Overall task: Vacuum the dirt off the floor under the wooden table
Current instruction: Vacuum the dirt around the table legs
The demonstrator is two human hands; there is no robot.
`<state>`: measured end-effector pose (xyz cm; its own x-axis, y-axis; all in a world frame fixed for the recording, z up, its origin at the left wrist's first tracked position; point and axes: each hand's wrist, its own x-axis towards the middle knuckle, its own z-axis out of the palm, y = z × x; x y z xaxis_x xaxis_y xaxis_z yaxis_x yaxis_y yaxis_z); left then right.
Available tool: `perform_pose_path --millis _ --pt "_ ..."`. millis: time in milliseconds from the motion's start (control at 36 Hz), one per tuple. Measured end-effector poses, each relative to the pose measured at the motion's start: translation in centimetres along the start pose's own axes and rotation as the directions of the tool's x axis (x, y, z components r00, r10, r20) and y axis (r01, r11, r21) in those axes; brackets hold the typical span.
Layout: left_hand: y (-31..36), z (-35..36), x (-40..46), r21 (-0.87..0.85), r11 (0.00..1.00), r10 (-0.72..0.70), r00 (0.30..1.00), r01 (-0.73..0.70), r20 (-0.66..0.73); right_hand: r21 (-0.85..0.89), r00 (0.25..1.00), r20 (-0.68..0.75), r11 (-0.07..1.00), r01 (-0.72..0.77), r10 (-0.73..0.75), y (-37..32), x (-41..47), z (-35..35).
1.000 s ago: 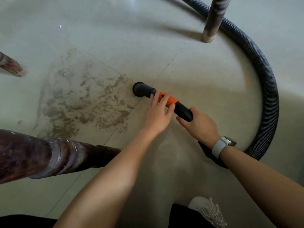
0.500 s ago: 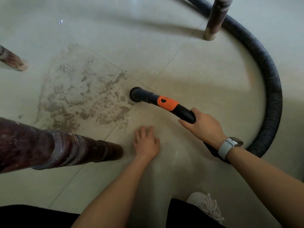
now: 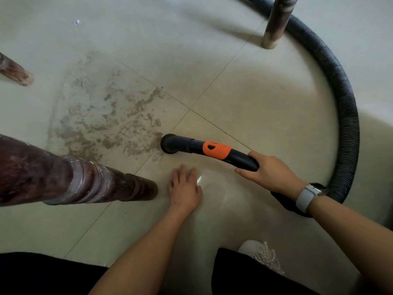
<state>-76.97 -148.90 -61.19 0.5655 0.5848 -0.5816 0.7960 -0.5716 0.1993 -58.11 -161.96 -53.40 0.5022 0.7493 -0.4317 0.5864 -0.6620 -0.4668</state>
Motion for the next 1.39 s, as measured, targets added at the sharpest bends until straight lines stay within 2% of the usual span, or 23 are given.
perform_pose_path --millis 222,417,528,806,917,1111,1250,1389 --pt "-0.2 1.0 -0.6 0.015 1.0 0.009 0.998 -0.008 -0.059 -0.089 0.992 0.085 0.99 0.106 -0.099 0.1 -1.2 0.4" --pt "-0.3 1.2 -0.8 0.009 1.0 0.006 0.997 -0.005 -0.071 -0.158 0.989 0.044 0.976 0.149 -0.144 -0.2 -1.2 1.2" --pt "-0.1 0.9 -0.8 -0.032 0.999 0.005 0.999 -0.006 -0.039 -0.193 0.992 -0.016 0.974 0.12 -0.125 -0.5 -0.7 1.4" --pt "1.4 -2.0 0.3 -0.152 0.985 -0.072 0.997 0.077 0.043 -0.133 0.991 -0.13 0.991 0.004 -0.021 -1.3 1.7 0.5" --pt "1.3 -4.7 0.2 -0.206 0.973 -0.092 0.992 0.107 0.082 -0.119 0.998 -0.069 0.993 -0.012 0.004 -2.1 2.4 -0.3" --pt "-0.2 -7.9 -1.0 -0.211 0.975 -0.066 0.996 0.076 0.053 -0.062 1.0 -0.003 0.998 0.025 -0.025 -3.2 2.6 -1.7" --pt "-0.7 -7.0 -1.5 -0.316 0.944 -0.097 0.995 0.098 0.018 -0.112 0.993 0.024 0.986 0.121 -0.119 -2.9 1.8 -0.3" --pt "-0.1 -5.2 -3.0 -0.492 0.859 -0.171 0.985 0.145 -0.007 -0.13 0.987 0.047 0.979 0.158 -0.153 -2.0 0.3 0.3"
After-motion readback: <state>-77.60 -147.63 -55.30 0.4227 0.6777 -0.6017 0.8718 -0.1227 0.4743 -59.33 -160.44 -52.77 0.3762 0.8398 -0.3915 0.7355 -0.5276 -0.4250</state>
